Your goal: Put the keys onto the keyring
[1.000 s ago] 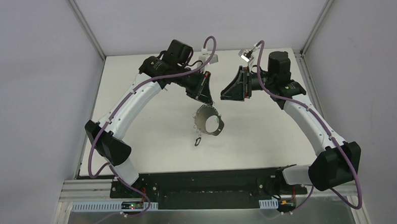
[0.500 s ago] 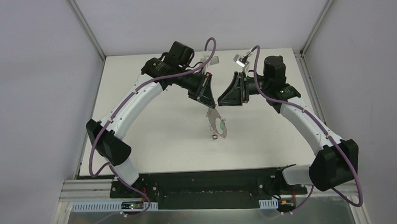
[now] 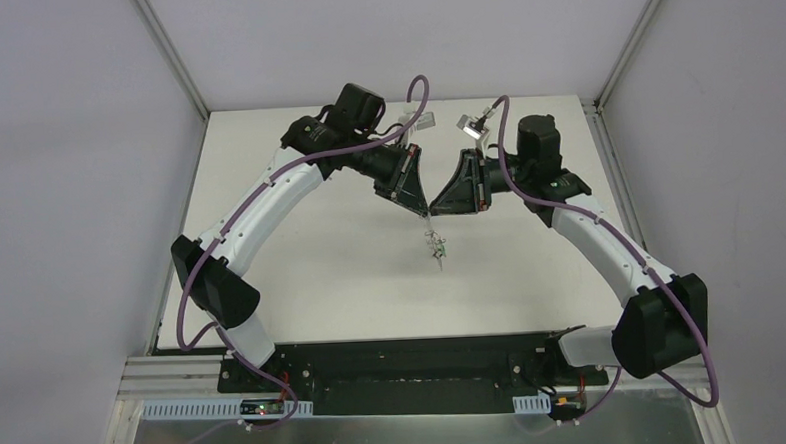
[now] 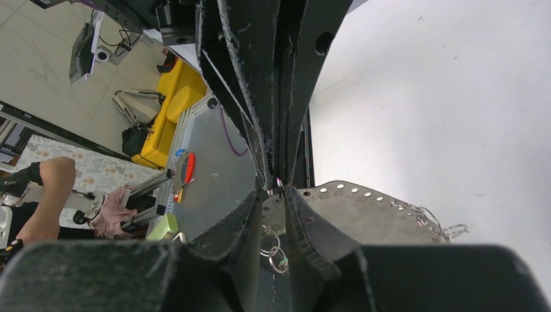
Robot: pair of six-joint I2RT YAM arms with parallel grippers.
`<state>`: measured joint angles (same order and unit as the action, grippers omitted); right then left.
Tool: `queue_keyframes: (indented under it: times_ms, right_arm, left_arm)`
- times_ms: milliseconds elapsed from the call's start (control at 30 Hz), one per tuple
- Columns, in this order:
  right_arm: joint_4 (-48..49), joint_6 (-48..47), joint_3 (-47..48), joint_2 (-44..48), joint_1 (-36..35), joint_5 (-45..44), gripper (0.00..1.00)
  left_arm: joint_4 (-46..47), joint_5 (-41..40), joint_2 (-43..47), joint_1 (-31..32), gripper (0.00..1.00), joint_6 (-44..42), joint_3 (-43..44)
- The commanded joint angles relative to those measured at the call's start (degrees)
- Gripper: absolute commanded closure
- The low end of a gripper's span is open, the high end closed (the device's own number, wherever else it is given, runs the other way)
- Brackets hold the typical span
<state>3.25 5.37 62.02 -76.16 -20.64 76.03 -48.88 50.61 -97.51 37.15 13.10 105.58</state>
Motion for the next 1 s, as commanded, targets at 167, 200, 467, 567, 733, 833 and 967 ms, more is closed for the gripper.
queue_keyframes:
  times_ms: [167,200,467,567,733,833,967]
  right_arm:
    - [2.8,-0.9,-0.4,-0.1,-0.6,2.9,0.84]
    - [2.8,-1.0,-0.5,0.0,-0.6,2.8,0.85]
    - [2.9,-0.8,-0.5,0.0,-0.7,2.3,0.95]
    - [3.1,-0.6,-0.6,-0.1,-0.6,1.7,1.00]
    - [3.1,-0.7,-0.6,0.1,-0.5,1.2,0.99]
    - [3.2,-0.5,-0.4,0.6,0.3,1.2,0.85]
    - [3.2,0.1,-0.3,1.3,1.1,1.1,0.66]
  left_arm:
    - [1.2,1.3,2.4,0.4,1.00,-0.5,-0.3]
    - [1.2,1.3,2.4,0.4,1.00,-0.6,-0.3]
    - [1.3,1.1,2.4,0.4,1.00,-1.1,-0.4]
    - [1.5,1.1,2.5,0.4,1.00,-1.3,-0.6]
    - [1.5,1.1,3.2,0.4,1.00,-2.9,-1.1]
    - [2.6,1.2,4.8,0.3,1.00,-4.9,-2.5]
    - [10.5,0.4,8.5,-0.1,1.00,-4.5,-8.7]
